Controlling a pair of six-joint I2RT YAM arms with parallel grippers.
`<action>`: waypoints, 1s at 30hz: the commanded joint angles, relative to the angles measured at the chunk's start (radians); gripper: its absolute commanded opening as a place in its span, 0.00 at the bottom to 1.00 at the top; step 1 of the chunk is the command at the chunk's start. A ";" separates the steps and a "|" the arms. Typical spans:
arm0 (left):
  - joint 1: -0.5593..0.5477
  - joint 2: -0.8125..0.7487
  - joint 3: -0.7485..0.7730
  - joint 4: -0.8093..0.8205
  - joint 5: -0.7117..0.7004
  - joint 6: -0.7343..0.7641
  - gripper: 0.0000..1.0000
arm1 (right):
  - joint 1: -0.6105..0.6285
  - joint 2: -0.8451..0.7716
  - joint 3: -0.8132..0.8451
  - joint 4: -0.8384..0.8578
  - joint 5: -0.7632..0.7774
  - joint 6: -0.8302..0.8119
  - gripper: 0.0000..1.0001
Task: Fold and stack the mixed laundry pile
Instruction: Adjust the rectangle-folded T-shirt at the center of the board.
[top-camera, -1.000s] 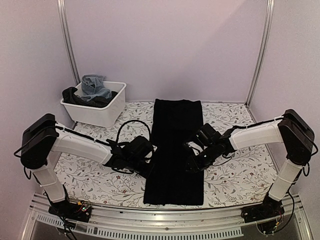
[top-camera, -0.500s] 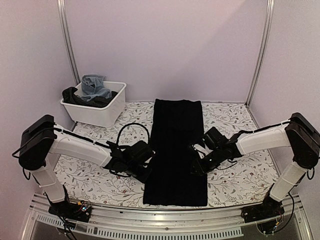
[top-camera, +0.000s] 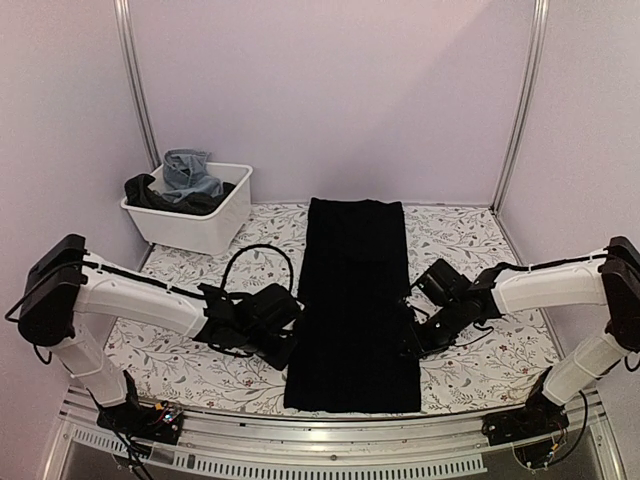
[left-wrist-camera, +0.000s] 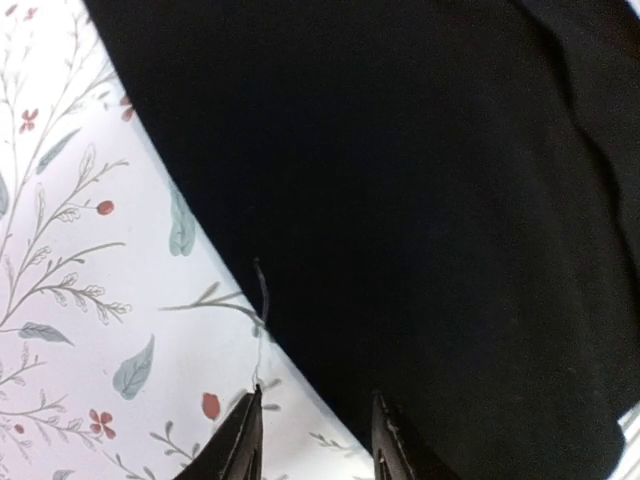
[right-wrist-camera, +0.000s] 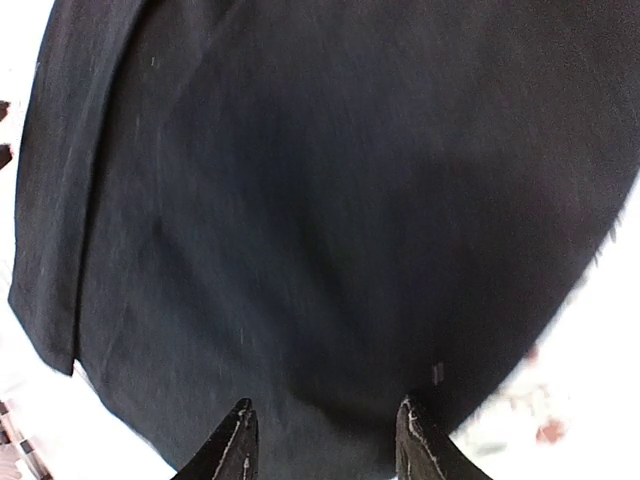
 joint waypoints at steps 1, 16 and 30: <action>-0.089 -0.098 -0.010 0.064 0.029 0.047 0.38 | 0.001 -0.133 -0.021 -0.050 -0.071 0.044 0.47; -0.183 0.046 0.015 0.057 0.074 0.052 0.37 | 0.103 -0.076 -0.159 0.049 -0.175 0.123 0.42; -0.230 -0.046 -0.003 -0.056 0.007 0.009 0.37 | 0.104 -0.226 -0.181 -0.120 -0.080 0.184 0.42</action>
